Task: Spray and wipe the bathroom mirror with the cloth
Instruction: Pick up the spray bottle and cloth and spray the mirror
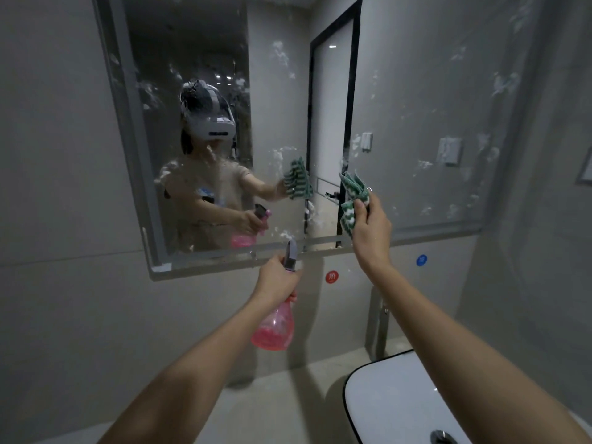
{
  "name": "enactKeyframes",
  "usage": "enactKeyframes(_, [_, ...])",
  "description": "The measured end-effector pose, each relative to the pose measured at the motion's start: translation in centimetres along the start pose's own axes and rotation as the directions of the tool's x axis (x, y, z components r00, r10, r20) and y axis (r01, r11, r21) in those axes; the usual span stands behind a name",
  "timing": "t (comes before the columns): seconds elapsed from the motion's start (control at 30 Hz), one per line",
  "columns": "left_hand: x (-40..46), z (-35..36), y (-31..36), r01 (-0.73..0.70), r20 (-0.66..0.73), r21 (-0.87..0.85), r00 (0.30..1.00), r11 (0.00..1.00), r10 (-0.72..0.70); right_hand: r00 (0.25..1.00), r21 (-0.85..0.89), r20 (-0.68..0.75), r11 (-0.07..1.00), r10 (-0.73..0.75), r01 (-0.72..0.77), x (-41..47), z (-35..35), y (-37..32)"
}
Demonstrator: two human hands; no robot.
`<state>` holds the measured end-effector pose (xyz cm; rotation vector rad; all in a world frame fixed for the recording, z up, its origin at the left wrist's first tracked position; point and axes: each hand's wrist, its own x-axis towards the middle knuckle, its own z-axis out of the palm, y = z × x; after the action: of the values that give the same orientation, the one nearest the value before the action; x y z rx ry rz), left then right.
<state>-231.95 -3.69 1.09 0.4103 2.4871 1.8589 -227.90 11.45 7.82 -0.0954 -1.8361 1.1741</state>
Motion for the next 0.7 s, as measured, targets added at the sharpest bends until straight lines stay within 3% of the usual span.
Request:
enactKeyframes(0.3, [0.3, 0.5, -0.5, 0.008, 0.069, 0.16, 0.997, 0.987, -0.019, 0.999, -0.012, -0.02, 1.0, 0.028, -0.028, 0.3, -0.2, 1.2])
enactKeyframes(0.5, [0.5, -0.2, -0.8, -0.03, 0.083, 0.05, 0.996, 0.998, 0.026, 1.0, -0.024, -0.006, 0.999, 0.023, -0.023, 0.3, 0.2, 1.6])
enactKeyframes(0.7, [0.3, -3.0, 0.3, -0.121, 0.008, 0.061, 0.993, 0.991, 0.121, 0.999, 0.006, 0.024, 0.999, 0.047, -0.047, 0.0, 1.7, 1.3])
